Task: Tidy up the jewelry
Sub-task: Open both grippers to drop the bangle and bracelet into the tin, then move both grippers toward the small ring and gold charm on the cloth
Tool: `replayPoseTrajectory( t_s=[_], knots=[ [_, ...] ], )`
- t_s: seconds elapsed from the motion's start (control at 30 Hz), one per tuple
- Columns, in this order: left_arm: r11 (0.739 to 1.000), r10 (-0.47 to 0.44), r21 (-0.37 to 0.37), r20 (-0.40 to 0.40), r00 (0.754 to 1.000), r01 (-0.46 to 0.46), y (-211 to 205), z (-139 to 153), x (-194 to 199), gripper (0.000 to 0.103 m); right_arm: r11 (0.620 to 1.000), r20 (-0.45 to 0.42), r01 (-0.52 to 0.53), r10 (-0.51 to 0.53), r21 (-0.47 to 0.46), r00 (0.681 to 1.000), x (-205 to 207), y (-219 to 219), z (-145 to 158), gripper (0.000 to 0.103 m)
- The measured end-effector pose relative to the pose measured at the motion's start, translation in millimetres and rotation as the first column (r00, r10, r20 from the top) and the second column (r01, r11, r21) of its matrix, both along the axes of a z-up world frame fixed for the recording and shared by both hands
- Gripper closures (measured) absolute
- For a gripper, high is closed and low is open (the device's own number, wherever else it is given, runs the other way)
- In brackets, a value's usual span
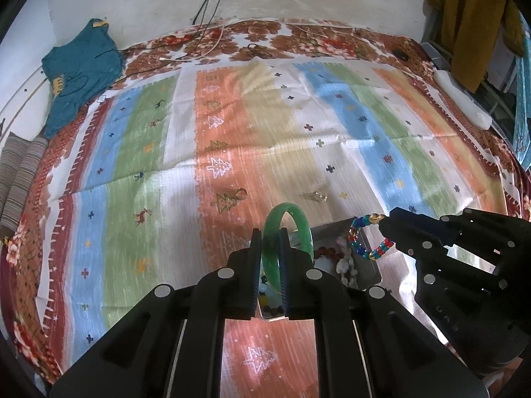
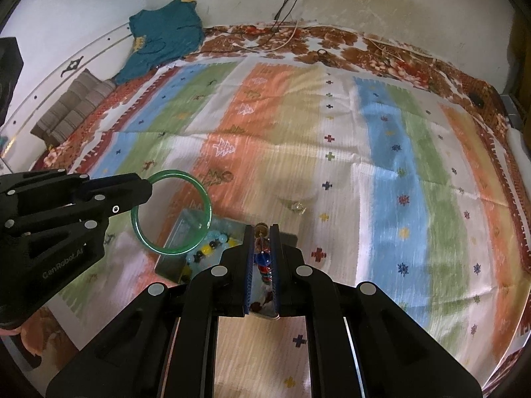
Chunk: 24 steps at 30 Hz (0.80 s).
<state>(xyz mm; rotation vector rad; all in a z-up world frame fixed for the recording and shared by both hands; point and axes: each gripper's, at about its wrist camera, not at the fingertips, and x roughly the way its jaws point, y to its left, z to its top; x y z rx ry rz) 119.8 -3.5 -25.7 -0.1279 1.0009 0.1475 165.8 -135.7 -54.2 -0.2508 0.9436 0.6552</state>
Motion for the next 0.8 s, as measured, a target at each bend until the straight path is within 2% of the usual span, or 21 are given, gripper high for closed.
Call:
replayPoseTrajectory(
  t_s=[0.13,0.27,0.3,0.33,0.4,0.8],
  knots=[
    [1.0,-0.012,-0.005,-0.01,1.0,0.012,-4,-2,-2,0.093,1.0,0.008,0.004,-0.004,-0.009,1.0,-4,0,-1,0.093],
    [1.0,0.009,-0.01,-0.035,0.999,-0.009,0,-4,0,0.092,0.998,0.047,0.019,-0.016,-0.066,0.999,-5,3,-2,0.092],
    [1.0,0.017,-0.011,-0.043,0.999,-0.017,2,-5,0,0.089,0.997,0.049,0.025,-0.021,-0.071,0.999,-4,3,-3,0.086],
    [1.0,0.023,-0.01,-0.045,0.999,-0.024,4,-6,0,0.082,0.997,0.05,0.031,-0.027,-0.075,0.998,-3,2,-3,0.073],
    [0.999,0.037,-0.004,-0.049,0.998,-0.038,8,-7,1,0.076,0.996,0.041,0.047,-0.044,-0.073,0.998,1,-2,-4,0.067],
    [0.997,0.077,-0.014,-0.059,0.995,-0.078,24,-10,5,0.051,0.993,-0.078,0.104,-0.109,-0.061,0.991,22,-11,-21,0.063]
  ],
)
